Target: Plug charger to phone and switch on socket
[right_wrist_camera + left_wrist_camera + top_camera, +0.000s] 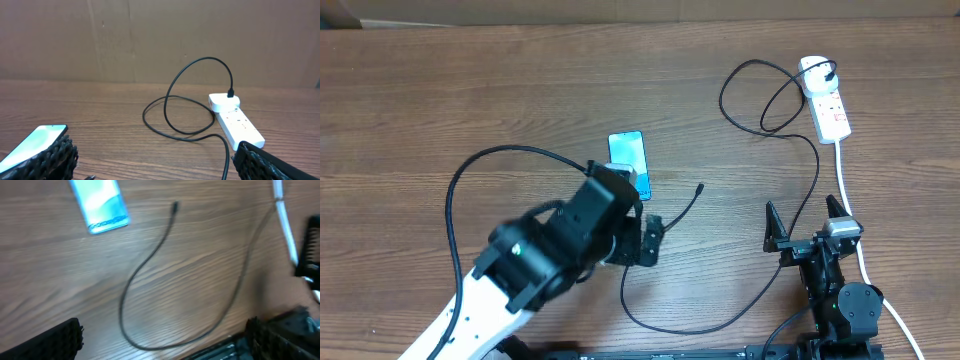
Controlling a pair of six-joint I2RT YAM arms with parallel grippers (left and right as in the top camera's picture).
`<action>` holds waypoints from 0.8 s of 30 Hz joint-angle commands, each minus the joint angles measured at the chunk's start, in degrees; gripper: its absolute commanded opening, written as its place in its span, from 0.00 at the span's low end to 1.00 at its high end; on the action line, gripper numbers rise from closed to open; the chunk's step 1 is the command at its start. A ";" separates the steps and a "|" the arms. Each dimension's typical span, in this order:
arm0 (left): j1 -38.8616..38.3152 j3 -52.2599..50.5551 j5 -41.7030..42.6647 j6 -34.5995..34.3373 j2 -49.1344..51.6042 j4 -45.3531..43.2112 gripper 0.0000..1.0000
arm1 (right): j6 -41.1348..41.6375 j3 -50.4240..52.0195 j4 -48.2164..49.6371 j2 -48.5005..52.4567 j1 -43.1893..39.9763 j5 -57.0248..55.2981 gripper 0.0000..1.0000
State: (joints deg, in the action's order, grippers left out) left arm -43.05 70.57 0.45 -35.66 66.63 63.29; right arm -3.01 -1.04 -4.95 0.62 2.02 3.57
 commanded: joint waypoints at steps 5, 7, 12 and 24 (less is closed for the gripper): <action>3.28 10.40 -1.03 1.22 9.86 9.27 1.00 | -0.09 0.59 0.31 -0.46 0.39 -0.52 1.00; 3.28 10.38 -1.03 0.72 11.50 8.68 1.00 | -0.09 0.59 0.31 -0.46 0.39 -0.52 1.00; 3.28 10.38 -0.83 0.72 14.12 8.24 1.00 | -0.09 0.59 0.31 -0.46 0.39 -0.52 1.00; 3.28 10.38 -0.85 0.72 15.23 8.24 1.00 | -0.09 0.59 0.31 -0.46 0.39 -0.52 1.00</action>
State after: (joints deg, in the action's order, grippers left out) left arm -39.99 79.68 0.34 -35.44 81.62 71.59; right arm -2.98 -1.04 -4.93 0.62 2.02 3.60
